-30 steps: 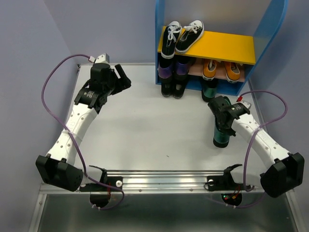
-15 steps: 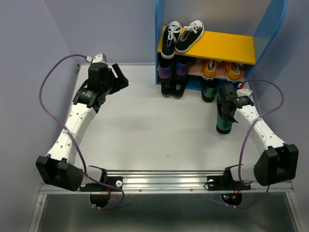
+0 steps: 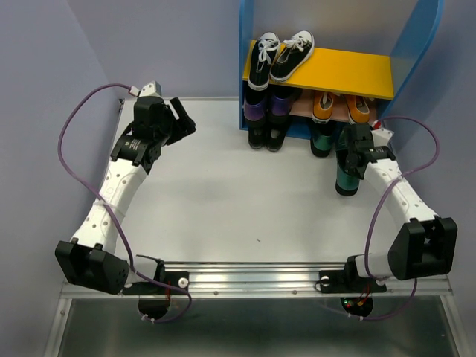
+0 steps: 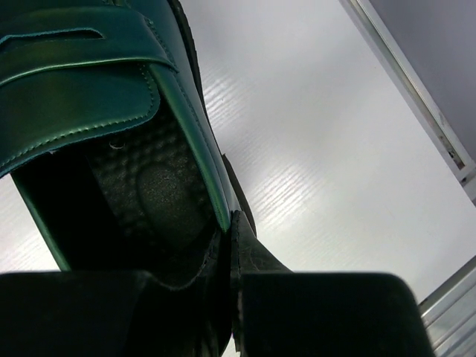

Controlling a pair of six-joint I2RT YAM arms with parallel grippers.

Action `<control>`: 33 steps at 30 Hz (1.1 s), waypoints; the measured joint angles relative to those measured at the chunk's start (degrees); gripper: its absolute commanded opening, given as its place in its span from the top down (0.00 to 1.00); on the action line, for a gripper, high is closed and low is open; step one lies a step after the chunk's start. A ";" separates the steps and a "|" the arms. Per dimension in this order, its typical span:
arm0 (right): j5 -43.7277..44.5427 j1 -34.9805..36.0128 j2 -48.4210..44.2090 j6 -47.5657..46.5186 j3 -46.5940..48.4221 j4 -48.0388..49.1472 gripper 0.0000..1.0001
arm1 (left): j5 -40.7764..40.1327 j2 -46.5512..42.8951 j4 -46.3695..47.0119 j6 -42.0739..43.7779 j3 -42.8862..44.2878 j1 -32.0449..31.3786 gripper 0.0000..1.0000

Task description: Place and organize the shoes onto the shoe shelf

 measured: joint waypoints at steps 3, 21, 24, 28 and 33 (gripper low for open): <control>-0.70 -1.33 1.38 -1.38 -0.02 2.62 0.99 | 0.00 -0.11 -0.02 0.00 0.00 0.00 0.19; -7.48 -7.67 11.10 -7.26 -0.11 19.26 0.99 | -0.31 -1.86 -0.48 -0.02 -0.02 0.02 0.19; -8.37 -8.87 12.00 -7.96 -0.57 22.67 0.99 | -0.50 -2.32 -0.68 -0.02 -0.02 0.02 0.19; -9.29 -9.46 13.44 -8.74 -1.05 26.71 0.99 | -0.83 -2.80 -0.94 -0.02 -0.07 0.02 0.20; -10.29 -9.46 17.11 -9.42 -1.05 30.03 0.99 | -0.85 -3.02 -1.14 -0.04 -0.07 0.02 0.19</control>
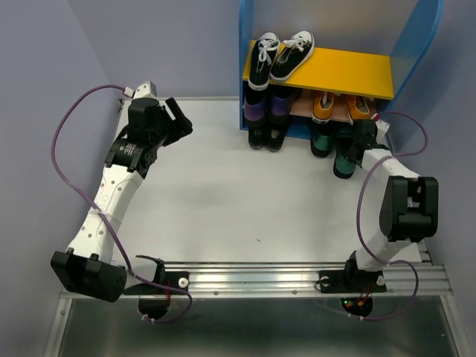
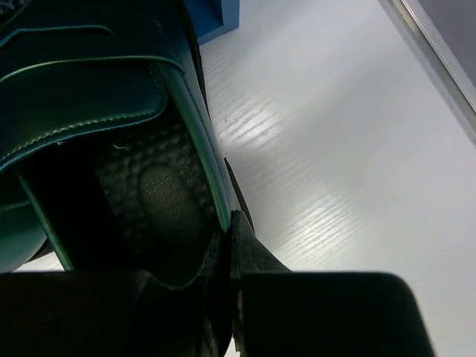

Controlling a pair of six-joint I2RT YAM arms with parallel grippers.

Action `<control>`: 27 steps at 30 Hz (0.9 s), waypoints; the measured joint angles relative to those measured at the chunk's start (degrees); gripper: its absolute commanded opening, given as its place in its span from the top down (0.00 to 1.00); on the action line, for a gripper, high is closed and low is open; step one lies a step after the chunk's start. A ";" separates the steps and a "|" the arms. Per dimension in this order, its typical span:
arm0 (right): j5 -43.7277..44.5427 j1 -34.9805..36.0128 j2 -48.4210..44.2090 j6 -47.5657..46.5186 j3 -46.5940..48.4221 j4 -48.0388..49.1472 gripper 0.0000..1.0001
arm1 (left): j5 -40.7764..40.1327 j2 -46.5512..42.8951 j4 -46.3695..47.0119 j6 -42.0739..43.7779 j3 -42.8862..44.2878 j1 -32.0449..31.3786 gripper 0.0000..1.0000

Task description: Place and organize the shoes onto the shoe shelf

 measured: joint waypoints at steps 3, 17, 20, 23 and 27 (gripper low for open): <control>-0.24 0.00 1.42 -0.50 0.66 1.05 0.99 | -0.07 0.02 -0.37 0.00 0.00 0.00 0.19; -0.22 -0.04 5.46 -1.88 5.03 0.92 0.99 | -0.42 -1.14 -1.16 -0.26 0.00 0.00 0.20; -0.20 -0.04 6.03 -1.90 5.86 1.01 0.99 | -0.44 -1.49 -1.27 -0.28 0.00 0.00 0.20; -0.15 -0.04 6.67 -1.92 6.54 1.18 0.99 | -0.44 -1.55 -1.36 -0.28 0.00 0.00 0.20; -0.13 -0.07 7.67 -1.92 7.85 1.18 0.99 | -0.44 -1.55 -1.42 -0.28 0.00 0.00 0.20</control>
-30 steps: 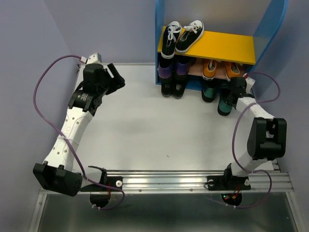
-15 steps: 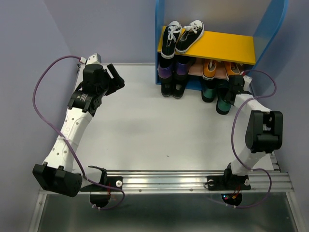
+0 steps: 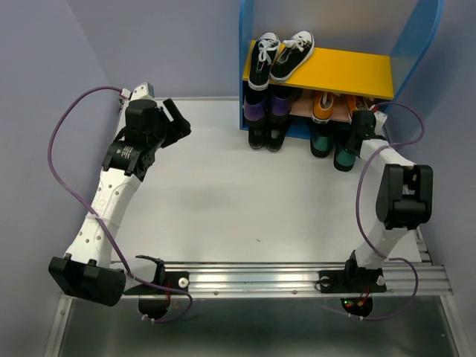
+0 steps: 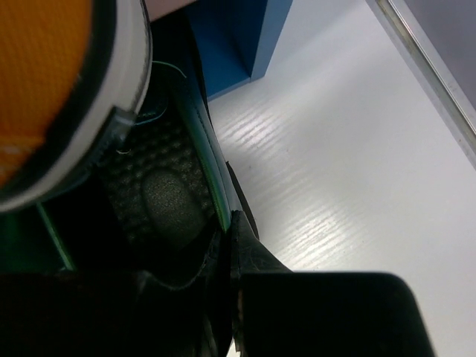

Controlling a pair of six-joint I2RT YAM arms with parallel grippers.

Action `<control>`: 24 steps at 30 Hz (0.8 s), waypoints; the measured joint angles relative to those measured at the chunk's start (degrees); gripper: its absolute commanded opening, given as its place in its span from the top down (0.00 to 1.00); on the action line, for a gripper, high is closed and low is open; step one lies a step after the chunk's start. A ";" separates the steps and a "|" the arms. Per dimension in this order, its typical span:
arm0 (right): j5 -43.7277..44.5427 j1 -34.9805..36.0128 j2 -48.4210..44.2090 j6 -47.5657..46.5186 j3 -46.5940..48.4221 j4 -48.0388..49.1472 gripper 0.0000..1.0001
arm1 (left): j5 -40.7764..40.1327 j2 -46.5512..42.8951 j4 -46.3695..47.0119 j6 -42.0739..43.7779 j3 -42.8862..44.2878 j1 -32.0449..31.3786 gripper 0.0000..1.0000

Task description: Place and organize the shoes onto the shoe shelf

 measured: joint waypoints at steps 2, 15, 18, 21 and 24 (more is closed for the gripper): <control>0.11 -0.02 0.59 0.00 0.76 0.04 0.99 | 0.00 -0.02 -0.02 0.00 0.00 0.00 0.20; 0.35 -0.02 1.88 0.07 2.14 1.42 0.99 | -0.17 -0.70 -0.15 -0.20 0.00 0.00 0.20; 0.35 -0.02 2.40 0.26 2.82 1.62 0.99 | -0.17 -0.70 -0.26 -0.24 0.00 0.00 0.20; 0.35 -0.02 2.84 0.90 3.39 1.88 0.99 | -0.17 -0.74 -0.48 -0.39 0.00 0.00 0.20; 0.35 -0.02 3.43 1.38 3.87 1.95 0.99 | -0.17 -0.81 -0.52 -0.44 0.00 0.00 0.20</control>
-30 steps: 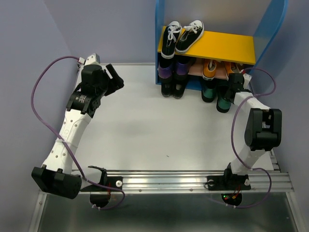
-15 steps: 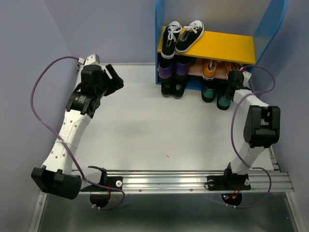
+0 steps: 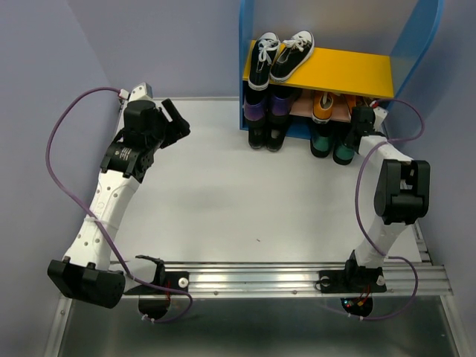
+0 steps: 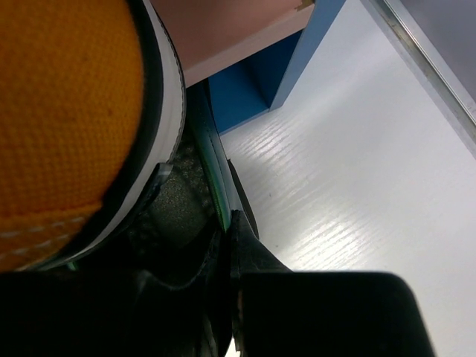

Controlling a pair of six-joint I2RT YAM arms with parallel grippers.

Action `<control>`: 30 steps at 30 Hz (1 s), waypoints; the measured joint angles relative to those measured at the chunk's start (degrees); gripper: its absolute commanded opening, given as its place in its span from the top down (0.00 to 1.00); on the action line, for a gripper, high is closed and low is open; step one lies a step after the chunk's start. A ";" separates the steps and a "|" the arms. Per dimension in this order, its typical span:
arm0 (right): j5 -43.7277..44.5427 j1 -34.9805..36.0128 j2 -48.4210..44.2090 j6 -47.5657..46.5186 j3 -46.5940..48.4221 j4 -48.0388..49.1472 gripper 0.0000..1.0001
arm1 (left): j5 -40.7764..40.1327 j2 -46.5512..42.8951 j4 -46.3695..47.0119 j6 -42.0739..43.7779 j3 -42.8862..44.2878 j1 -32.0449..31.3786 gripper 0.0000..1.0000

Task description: Place and organize the shoes onto the shoe shelf

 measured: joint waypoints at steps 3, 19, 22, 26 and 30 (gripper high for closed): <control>0.09 0.00 0.57 0.31 0.48 -0.04 0.84 | 0.00 -0.20 -0.04 -0.02 0.00 0.00 0.20; -1.25 0.00 -3.34 2.14 -2.25 6.88 0.55 | 0.02 -0.42 -0.37 -0.13 0.00 0.00 0.20; -1.51 0.00 -5.55 2.38 -3.72 7.28 0.55 | 0.04 -0.42 -0.37 -0.15 0.00 0.00 0.20; -1.62 0.00 -7.21 2.93 -5.66 8.22 0.55 | 0.07 -0.42 -0.37 -0.15 -0.04 0.00 0.20; -1.97 0.00 -7.63 3.78 -8.63 8.41 0.55 | 0.11 -0.42 -0.37 -0.17 -0.07 0.00 0.20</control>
